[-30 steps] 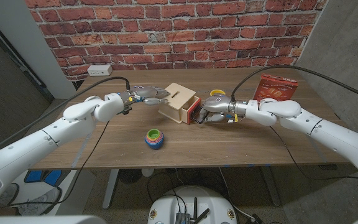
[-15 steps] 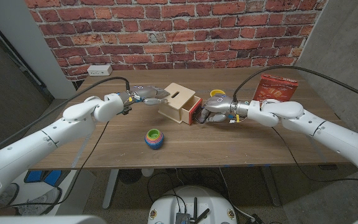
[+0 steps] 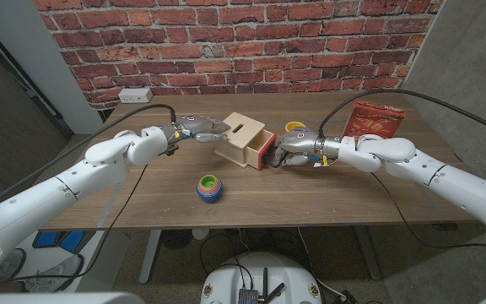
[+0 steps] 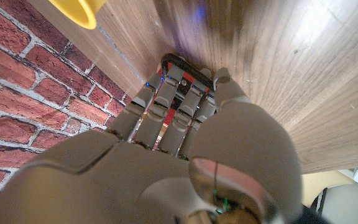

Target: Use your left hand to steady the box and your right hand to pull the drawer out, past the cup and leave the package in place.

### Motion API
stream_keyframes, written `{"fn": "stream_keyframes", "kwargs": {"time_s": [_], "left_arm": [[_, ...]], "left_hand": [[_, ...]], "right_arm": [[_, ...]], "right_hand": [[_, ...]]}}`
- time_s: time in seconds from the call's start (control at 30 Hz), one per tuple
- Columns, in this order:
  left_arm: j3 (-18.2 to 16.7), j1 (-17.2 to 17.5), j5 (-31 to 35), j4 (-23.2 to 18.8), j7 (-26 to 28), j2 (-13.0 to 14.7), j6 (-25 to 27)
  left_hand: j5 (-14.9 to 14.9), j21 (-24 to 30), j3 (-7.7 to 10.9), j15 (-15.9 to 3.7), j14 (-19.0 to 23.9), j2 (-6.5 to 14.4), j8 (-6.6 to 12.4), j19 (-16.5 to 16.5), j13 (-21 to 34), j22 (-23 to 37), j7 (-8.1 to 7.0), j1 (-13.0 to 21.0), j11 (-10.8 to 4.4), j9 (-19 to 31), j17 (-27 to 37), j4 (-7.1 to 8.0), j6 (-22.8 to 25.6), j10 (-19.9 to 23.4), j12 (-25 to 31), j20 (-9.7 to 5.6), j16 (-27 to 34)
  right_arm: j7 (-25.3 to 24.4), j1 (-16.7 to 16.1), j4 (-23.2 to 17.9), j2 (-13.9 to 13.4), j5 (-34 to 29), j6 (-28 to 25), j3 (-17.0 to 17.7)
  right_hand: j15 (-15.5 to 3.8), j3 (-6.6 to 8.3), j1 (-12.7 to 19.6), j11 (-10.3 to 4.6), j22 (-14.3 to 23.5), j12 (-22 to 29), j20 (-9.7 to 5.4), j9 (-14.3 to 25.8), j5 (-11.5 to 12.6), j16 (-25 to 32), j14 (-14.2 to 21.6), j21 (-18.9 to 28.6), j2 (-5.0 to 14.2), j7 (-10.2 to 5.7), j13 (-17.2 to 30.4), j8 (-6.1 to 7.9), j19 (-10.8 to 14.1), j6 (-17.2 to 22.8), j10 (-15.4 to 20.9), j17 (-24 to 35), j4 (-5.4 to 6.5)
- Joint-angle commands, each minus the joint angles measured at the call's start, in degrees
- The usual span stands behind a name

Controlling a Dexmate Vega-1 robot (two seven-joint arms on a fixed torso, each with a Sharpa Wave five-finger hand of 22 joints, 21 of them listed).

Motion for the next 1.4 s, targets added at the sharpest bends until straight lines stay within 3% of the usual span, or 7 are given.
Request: {"fn": "stream_keyframes", "kwargs": {"time_s": [0.03,1.4], "left_arm": [[0.12,-0.22,0.11,0.26,-0.12,-0.23,0.23],[0.32,-0.52,0.88,-0.26,-0.2,-0.45,0.46]], "left_hand": [[-0.19,0.27,0.35,-6.85,0.58,2.63,0.41,0.69,0.14,0.05,1.3,0.0,0.01,0.24,0.04,-0.13,1.86,0.48,0.25,-9.58,-0.15],[-0.22,0.23,0.97,-6.73,0.91,2.65,0.13,1.09,0.15,0.04,1.38,-0.01,-0.06,0.26,0.04,-0.62,2.29,0.71,0.0,-9.55,-0.26]], "right_arm": [[0.44,-0.5,-0.53,-0.72,-0.08,-0.1,0.59],[1.79,-4.21,-4.06,-4.77,0.05,-1.51,3.89]], "right_hand": [[-6.27,0.11,-0.63,0.14,0.12,-0.32,-8.37,0.1,0.22,-0.32,0.51,0.25,0.08,0.01,0.03,0.47,0.6,0.85,0.45,0.17,0.25],[-6.29,0.56,-0.46,0.15,0.14,-0.35,-8.37,0.23,0.26,-1.4,0.82,0.24,0.04,-0.01,0.13,0.5,0.67,0.84,0.71,1.12,-0.06]]}}
